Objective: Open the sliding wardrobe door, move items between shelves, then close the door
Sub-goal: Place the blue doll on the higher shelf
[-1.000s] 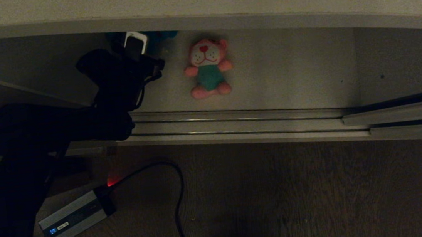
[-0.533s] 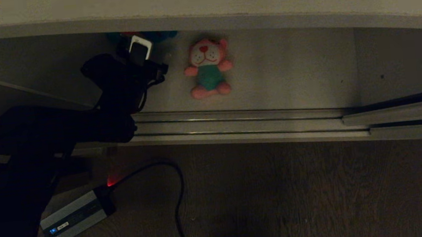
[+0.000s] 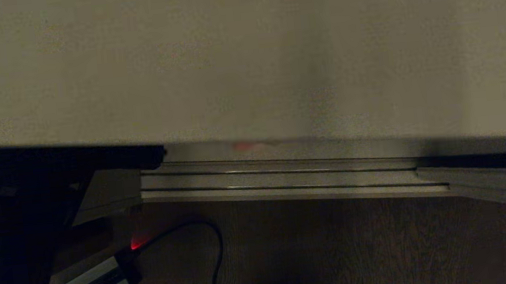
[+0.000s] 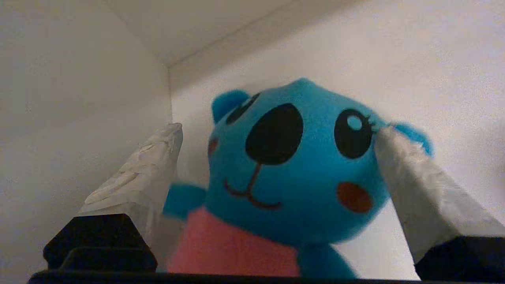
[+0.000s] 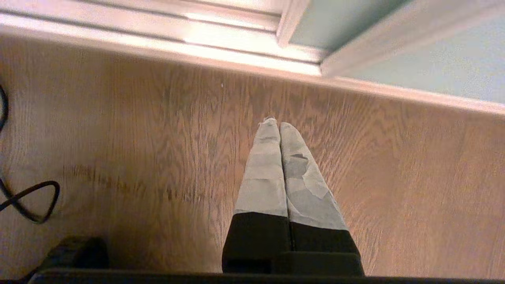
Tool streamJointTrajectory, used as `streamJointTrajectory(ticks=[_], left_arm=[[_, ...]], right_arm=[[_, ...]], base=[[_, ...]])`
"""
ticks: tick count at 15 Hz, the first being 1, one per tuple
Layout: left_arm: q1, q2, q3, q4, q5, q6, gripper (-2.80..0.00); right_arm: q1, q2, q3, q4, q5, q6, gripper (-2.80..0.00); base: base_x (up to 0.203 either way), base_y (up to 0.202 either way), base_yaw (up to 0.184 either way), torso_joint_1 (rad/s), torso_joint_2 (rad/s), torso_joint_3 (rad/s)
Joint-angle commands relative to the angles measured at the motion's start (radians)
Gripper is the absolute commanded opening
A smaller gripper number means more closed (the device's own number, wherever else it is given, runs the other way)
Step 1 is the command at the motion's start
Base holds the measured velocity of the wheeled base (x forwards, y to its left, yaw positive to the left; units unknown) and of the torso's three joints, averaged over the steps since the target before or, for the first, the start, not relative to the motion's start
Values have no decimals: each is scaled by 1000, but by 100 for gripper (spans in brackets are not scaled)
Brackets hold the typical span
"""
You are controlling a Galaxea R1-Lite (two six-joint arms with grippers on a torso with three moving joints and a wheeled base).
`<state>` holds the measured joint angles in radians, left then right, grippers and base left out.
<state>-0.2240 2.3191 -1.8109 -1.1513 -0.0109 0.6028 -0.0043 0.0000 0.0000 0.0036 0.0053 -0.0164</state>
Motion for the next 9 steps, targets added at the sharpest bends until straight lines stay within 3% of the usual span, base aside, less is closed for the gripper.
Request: streamJointTrajectory(ticks=[1,9], left_arm=[[0,4,5,-2,2,24,0],[14,6,16,101,17,138,0]], right_arm=[[0,0,3,-1,1,0,-280],[0,0,3,-1,1,0,-280]], base=[[76,0,0,5,2,2],[0,0,0,0,0,0]])
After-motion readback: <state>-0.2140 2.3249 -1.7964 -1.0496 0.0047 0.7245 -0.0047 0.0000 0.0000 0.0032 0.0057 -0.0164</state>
